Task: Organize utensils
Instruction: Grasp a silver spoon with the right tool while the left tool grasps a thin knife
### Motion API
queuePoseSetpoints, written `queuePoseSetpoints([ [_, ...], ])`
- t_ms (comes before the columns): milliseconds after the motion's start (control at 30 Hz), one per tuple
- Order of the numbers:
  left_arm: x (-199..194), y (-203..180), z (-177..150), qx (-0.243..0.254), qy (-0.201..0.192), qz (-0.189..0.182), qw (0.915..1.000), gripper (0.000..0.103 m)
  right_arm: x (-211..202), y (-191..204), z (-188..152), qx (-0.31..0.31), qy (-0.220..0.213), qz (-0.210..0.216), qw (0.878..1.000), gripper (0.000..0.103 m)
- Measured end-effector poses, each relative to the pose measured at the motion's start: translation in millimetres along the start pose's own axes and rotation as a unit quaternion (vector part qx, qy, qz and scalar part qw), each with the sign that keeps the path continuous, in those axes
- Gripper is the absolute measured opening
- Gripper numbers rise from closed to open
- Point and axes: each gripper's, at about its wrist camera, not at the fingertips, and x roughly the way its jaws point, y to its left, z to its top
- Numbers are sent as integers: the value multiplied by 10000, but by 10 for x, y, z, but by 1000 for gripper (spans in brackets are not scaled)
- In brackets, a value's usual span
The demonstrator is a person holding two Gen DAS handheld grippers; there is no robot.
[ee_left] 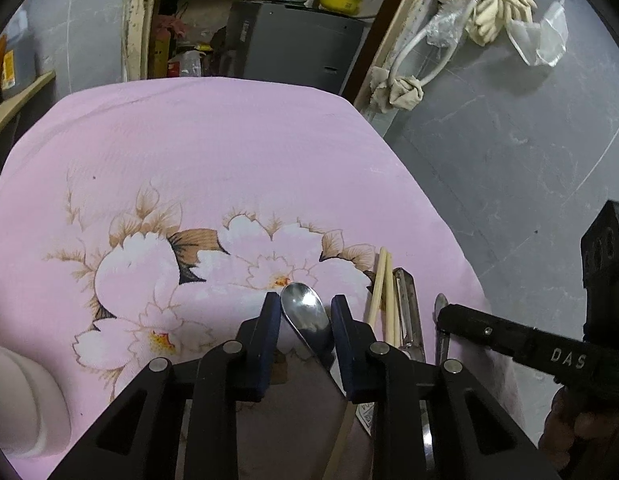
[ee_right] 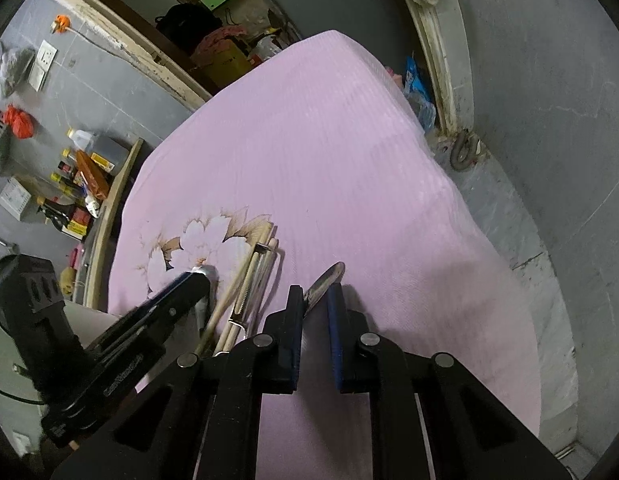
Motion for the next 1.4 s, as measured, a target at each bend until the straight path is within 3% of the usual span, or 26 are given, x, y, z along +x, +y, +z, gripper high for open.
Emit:
queuePoseSetpoints([
  [33,8,5,4,-17,14,24,10000,9,8,0,-1,37,14,9,10000,11],
  [133,16,63,13,-249,53,-111,9996,8,33,38,-7,22,38,-50,10000,11],
  [267,5,28,-9,-205,80,-182,9996,6,48,73,-9,-2,50,-135,9999,8],
  [367,-57,-12,-18,-187,5,-189,9996,5,26,24,-17,203,34,-11,9998,0],
  [667,-370,-45,-57,-36,-288,2,9996,4,-23,-38,-125,496,42,326,9982,1],
  [767,-411,12,-87,-104,-260,86,9996,4,5,-25,-123,485,97,271,9984,8],
  [867,-433,88,-123,-241,-233,185,9993,4,25,56,-106,412,119,452,9981,37],
  [967,-423,146,-151,-349,-205,271,9988,4,67,145,-84,198,146,260,9994,40],
  [1033,-423,177,-178,-415,-196,312,9985,4,86,141,-61,185,145,137,9996,29],
  [1067,-430,191,-184,-454,-201,321,9983,4,110,119,-51,227,185,45,9996,12],
  [1100,-437,207,-191,-479,-207,327,9981,4,125,86,-44,297,205,49,9993,6],
  [1400,-444,267,-209,-596,-172,394,9973,4,218,87,5,474,414,339,9974,6],
])
